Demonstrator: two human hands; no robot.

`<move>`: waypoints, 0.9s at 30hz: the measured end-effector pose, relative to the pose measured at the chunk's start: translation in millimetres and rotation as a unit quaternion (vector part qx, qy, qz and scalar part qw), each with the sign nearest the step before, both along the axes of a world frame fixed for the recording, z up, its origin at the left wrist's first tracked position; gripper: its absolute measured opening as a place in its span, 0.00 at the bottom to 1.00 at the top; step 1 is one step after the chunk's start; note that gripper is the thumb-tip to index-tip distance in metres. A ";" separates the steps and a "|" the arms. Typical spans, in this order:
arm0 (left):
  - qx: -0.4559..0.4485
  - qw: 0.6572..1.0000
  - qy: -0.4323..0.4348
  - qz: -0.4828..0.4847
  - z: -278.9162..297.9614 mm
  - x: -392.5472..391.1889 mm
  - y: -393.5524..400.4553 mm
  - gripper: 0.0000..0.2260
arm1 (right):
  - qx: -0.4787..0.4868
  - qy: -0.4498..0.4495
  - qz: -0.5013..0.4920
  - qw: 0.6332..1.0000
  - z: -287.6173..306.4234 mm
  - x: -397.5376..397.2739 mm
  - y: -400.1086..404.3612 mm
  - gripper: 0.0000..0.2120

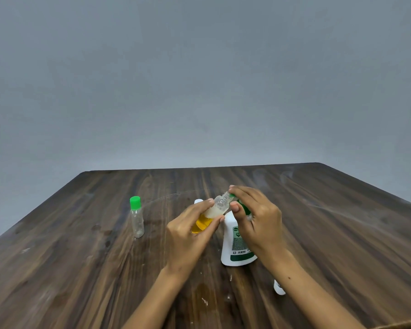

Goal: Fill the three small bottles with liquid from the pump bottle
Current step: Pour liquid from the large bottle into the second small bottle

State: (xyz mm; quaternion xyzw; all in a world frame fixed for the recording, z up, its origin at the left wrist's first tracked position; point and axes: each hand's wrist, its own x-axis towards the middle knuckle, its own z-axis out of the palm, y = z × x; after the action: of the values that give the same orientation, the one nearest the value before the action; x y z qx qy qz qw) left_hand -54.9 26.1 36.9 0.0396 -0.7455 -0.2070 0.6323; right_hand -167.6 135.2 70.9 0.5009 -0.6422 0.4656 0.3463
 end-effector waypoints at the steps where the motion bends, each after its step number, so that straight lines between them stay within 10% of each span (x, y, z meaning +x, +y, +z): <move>1: 0.003 1.000 0.002 -0.002 -0.4 0.0 0.3 0.16 | 0.000 0.001 0.000 1.000 -0.1 -0.2 0.7 0.33; 27: 0.009 1.000 -0.008 -0.006 0.3 2.9 0.1 0.16 | -0.007 0.046 -0.016 0.999 12.2 -1.9 1.1 0.32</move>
State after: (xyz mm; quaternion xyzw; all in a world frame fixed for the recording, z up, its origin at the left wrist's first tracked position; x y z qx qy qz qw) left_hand -52.0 26.3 37.2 0.0428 -0.7489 -0.2171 0.6247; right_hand -169.5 136.3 83.1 0.5093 -0.6302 0.4408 0.3861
